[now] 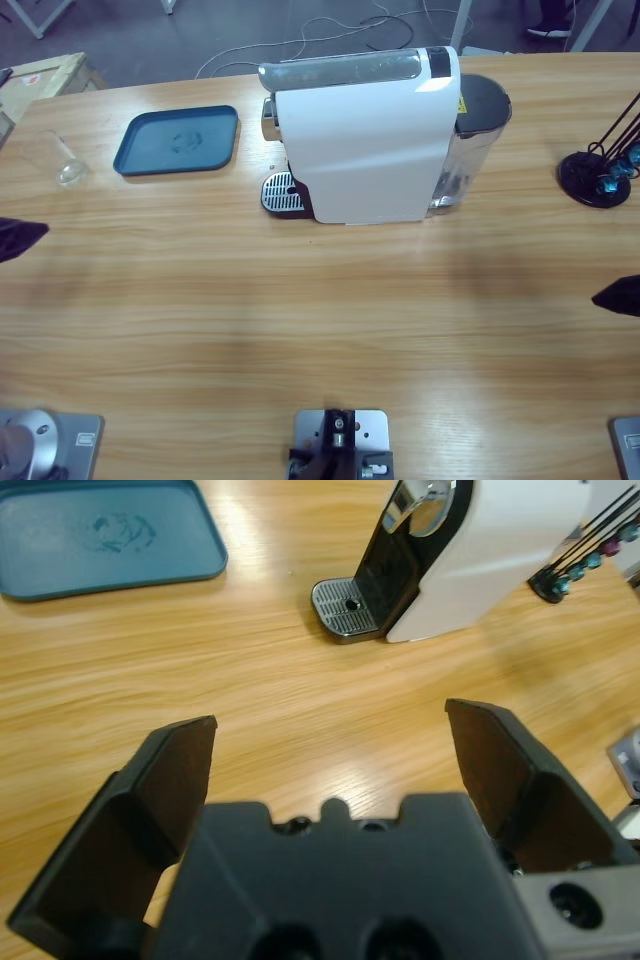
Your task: Pour coffee
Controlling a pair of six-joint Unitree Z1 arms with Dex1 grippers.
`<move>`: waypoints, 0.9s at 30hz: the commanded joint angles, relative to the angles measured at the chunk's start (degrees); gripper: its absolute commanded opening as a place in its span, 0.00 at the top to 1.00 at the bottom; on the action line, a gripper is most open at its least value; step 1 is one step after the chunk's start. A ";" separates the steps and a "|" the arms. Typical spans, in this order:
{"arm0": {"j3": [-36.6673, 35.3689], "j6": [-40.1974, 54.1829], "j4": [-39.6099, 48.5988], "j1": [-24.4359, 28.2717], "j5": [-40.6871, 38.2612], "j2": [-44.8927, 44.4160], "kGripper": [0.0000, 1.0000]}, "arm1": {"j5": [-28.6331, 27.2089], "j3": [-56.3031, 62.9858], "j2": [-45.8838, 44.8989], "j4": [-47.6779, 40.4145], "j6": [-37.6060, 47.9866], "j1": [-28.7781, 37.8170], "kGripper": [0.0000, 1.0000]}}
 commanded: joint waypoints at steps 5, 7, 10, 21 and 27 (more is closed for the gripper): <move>2.28 -0.24 1.14 -0.30 3.53 3.19 0.00 | -5.72 6.47 -7.07 -9.08 2.57 -0.97 0.00; 2.03 -0.08 1.14 -0.30 2.83 3.61 0.00 | -5.72 6.40 -6.81 -8.99 2.57 -0.97 0.00; -4.14 0.25 0.91 -0.32 -5.56 8.18 0.02 | -5.63 5.07 -6.65 -8.46 3.10 -0.92 0.00; -25.69 -19.88 -11.08 12.33 -30.55 45.27 0.00 | -6.16 0.86 -5.95 -4.81 5.12 2.28 0.00; -30.61 -22.58 -16.09 11.82 -43.58 54.81 0.01 | -7.39 1.11 -3.28 -4.89 4.61 2.28 0.00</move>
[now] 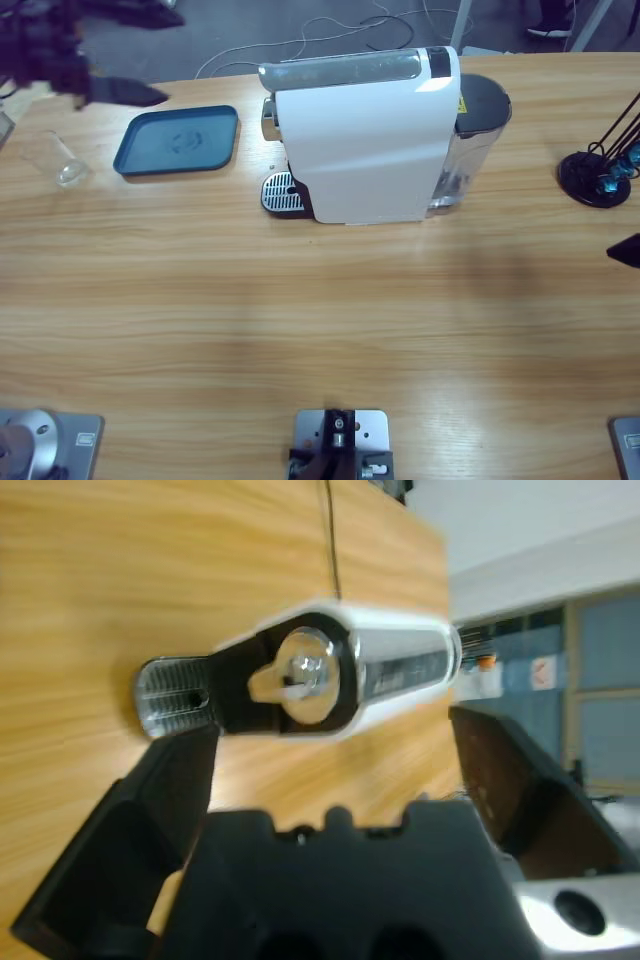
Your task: Pour coffee
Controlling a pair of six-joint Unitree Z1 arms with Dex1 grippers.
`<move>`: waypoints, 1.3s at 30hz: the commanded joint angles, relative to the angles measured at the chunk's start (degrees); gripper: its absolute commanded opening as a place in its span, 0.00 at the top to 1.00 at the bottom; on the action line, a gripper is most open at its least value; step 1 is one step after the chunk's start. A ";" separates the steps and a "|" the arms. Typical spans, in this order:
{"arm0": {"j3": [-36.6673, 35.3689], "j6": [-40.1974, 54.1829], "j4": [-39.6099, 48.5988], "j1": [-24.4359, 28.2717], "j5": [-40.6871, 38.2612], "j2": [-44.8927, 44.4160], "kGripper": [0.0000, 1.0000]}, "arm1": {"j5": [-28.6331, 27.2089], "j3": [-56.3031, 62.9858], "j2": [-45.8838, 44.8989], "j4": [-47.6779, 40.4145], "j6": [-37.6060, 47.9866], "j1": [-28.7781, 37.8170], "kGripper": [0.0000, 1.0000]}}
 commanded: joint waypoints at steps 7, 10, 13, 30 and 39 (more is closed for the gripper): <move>-7.37 -3.01 -6.50 -3.60 -12.50 17.95 0.04 | -2.94 0.41 4.21 -0.28 -0.27 0.77 0.00; -8.15 -3.10 -6.50 -4.88 -12.22 18.97 0.15 | -3.05 0.60 4.30 -0.54 -0.25 0.79 0.00; -9.32 -2.92 -6.90 -5.50 -10.41 18.93 0.53 | -3.05 1.33 4.49 -1.03 -0.27 0.81 0.00; -12.82 -5.30 -7.01 -12.12 -6.33 13.96 1.00 | -2.96 3.01 4.70 -3.88 -0.27 0.86 0.00; -22.14 -7.25 -2.35 -15.15 -1.48 9.46 1.00 | -3.48 3.10 3.35 -4.21 0.44 0.86 0.04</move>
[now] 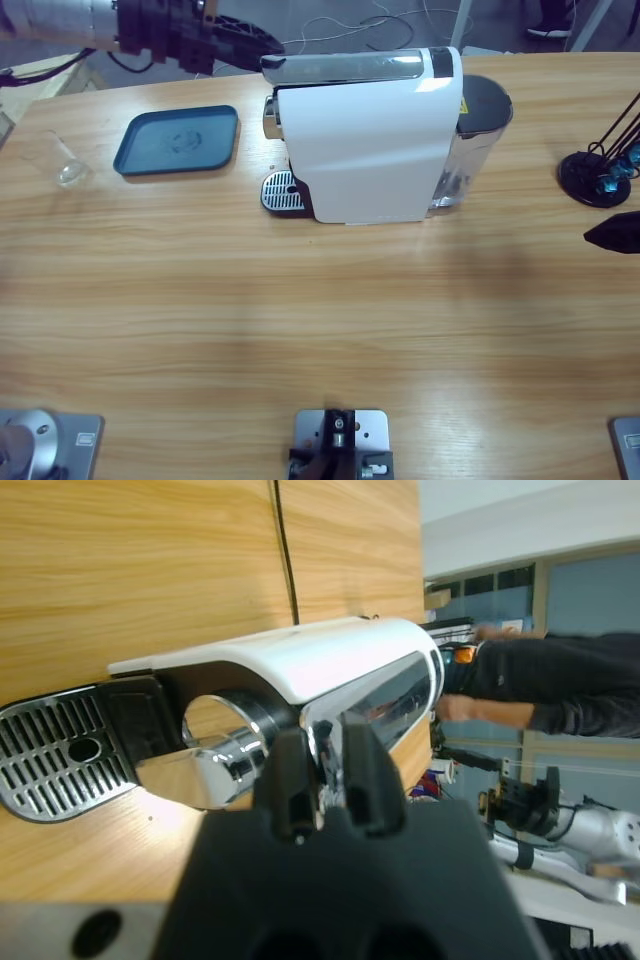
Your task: Pour coffee
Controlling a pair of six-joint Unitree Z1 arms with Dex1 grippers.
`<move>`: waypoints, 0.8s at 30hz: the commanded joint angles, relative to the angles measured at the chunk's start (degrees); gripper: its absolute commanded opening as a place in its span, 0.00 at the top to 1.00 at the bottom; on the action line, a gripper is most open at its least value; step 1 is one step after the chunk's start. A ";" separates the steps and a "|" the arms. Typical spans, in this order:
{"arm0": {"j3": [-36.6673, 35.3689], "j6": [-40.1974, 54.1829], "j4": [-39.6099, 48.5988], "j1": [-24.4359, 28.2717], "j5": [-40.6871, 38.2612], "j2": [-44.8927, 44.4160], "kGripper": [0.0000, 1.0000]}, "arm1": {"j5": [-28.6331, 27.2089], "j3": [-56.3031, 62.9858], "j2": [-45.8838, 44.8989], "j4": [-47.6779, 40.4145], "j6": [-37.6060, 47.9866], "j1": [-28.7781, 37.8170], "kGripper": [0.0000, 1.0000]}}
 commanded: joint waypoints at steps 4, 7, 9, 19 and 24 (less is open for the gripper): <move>-14.27 -2.05 4.72 -7.77 3.65 -7.75 1.00 | -1.87 1.91 0.46 -0.90 0.44 0.71 0.04; -15.13 2.14 4.87 -9.53 10.51 -9.67 0.80 | -2.98 2.47 0.31 -2.08 0.44 0.71 0.03; -13.30 17.69 9.36 -11.75 18.49 -12.11 0.06 | -6.41 4.14 -0.82 -5.21 0.44 -0.64 0.00; 21.93 40.91 14.45 -19.80 49.30 -39.52 0.00 | -19.22 13.16 -6.39 -19.20 5.59 -16.90 0.04; 28.63 37.47 14.37 -22.40 47.61 -44.79 0.00 | -18.61 18.66 -4.30 -27.18 5.63 -24.06 0.18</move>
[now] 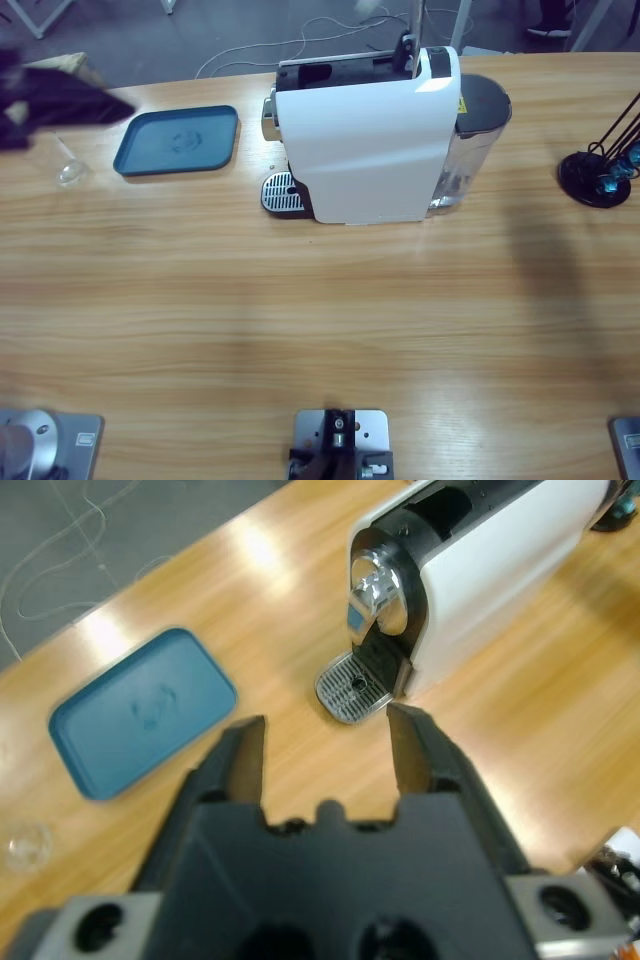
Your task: Pour coffee
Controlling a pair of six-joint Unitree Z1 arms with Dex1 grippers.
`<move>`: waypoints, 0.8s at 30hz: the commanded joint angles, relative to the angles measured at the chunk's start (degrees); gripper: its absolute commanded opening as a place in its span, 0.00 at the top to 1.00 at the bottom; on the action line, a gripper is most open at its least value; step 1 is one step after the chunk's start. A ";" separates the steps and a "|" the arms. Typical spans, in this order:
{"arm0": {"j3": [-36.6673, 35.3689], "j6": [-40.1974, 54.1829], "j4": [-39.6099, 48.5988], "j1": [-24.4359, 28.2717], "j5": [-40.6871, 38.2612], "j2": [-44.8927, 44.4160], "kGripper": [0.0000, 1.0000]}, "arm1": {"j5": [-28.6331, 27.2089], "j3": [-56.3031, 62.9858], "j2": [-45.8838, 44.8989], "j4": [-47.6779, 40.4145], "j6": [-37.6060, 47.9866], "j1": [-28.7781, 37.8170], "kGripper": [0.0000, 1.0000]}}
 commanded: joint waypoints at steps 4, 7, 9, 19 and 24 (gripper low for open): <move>13.85 -6.51 -1.14 -5.44 -2.02 -11.13 0.00 | -1.06 9.12 2.75 -13.98 1.03 -9.92 0.27; 13.78 -6.85 -1.43 -5.44 -1.91 -11.23 0.00 | -0.04 8.58 4.38 -16.43 1.05 -10.36 0.33; 13.78 -6.78 -1.92 -5.44 -1.93 -10.94 0.00 | 1.07 7.59 5.47 -17.03 1.11 -10.36 0.33; 14.22 -7.32 -2.73 -5.44 -2.02 -10.46 0.00 | 2.83 6.70 9.69 -19.47 1.54 -10.54 0.34; 14.23 -7.39 -2.80 -5.44 -2.11 -10.46 0.00 | 3.58 6.36 10.50 -19.49 1.56 -10.77 0.46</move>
